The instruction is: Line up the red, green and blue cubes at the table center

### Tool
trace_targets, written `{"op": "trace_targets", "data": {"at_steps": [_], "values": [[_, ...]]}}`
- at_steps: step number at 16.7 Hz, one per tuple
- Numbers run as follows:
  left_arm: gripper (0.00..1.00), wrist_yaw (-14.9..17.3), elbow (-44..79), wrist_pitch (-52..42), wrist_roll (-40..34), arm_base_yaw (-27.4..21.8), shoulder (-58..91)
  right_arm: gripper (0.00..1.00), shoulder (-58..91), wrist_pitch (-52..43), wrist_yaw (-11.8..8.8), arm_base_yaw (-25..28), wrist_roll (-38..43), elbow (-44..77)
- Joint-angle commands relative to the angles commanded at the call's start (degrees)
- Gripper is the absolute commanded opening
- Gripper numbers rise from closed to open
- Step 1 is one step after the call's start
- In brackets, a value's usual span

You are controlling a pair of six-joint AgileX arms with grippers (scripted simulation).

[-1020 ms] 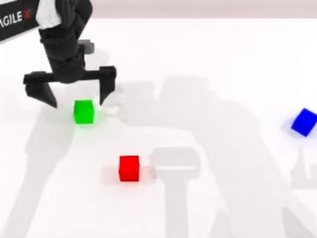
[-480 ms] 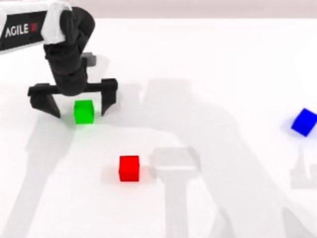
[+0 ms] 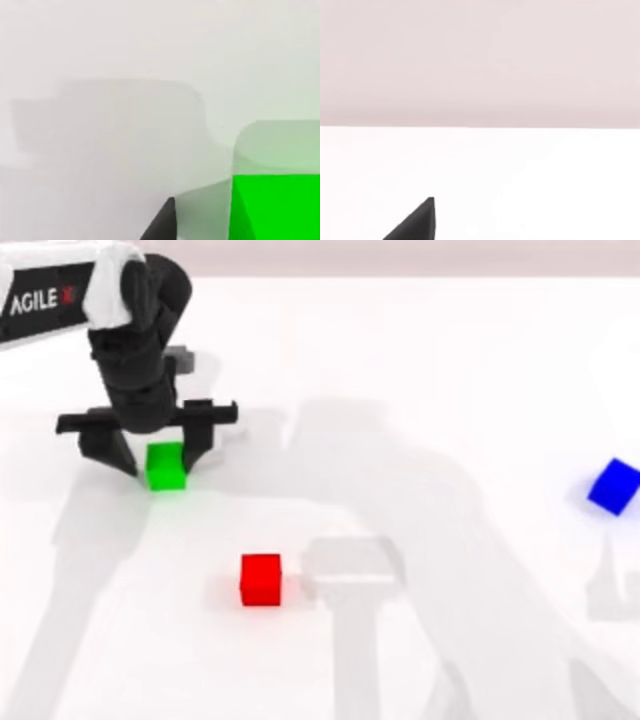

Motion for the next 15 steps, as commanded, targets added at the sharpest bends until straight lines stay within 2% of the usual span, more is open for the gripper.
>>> {"op": "trace_targets", "data": {"at_steps": [4,15], "values": [[0.02,0.0,0.0,0.0,0.0,0.0,0.0,1.00,0.0,0.0,0.0,0.0,0.0,0.0],[0.00,-0.3,1.1,-1.3,0.2,0.2,-1.2,1.00,0.0,0.0,0.0,0.0,0.0,0.0]]}}
